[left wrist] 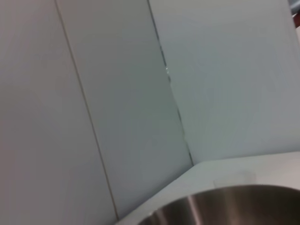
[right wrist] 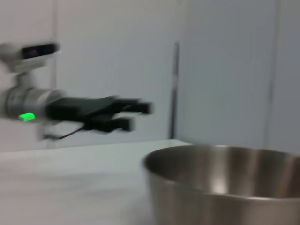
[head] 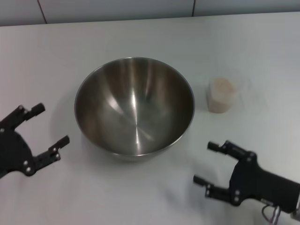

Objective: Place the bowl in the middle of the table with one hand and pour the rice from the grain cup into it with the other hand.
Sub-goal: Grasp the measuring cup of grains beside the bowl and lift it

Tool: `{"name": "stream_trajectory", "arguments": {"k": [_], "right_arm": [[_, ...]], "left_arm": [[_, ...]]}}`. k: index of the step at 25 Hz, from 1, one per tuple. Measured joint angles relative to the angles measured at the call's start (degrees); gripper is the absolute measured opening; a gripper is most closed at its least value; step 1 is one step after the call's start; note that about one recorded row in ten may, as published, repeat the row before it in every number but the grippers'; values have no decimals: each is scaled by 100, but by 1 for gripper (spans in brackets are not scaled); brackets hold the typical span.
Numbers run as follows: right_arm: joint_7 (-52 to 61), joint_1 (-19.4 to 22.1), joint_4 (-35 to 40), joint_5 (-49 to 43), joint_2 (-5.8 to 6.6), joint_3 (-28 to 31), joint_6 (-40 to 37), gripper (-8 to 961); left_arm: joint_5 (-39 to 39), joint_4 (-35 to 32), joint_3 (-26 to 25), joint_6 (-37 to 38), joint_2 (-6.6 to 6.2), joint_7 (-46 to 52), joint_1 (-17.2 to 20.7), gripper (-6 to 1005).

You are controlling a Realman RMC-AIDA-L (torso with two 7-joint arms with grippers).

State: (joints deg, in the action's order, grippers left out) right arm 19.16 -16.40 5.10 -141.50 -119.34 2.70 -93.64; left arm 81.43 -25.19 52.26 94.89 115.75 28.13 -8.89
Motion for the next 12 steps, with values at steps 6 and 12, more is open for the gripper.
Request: {"name": "stream_trajectory", "arguments": {"k": [6, 12], "right_arm": [[-353, 409, -380, 2, -25, 1784, 468, 830], [-993, 682, -1084, 1, -36, 3353, 1588, 830]], "left_arm": [[16, 443, 25, -56, 17, -143, 129, 827], [43, 633, 57, -228, 33, -238, 100, 827]]}}
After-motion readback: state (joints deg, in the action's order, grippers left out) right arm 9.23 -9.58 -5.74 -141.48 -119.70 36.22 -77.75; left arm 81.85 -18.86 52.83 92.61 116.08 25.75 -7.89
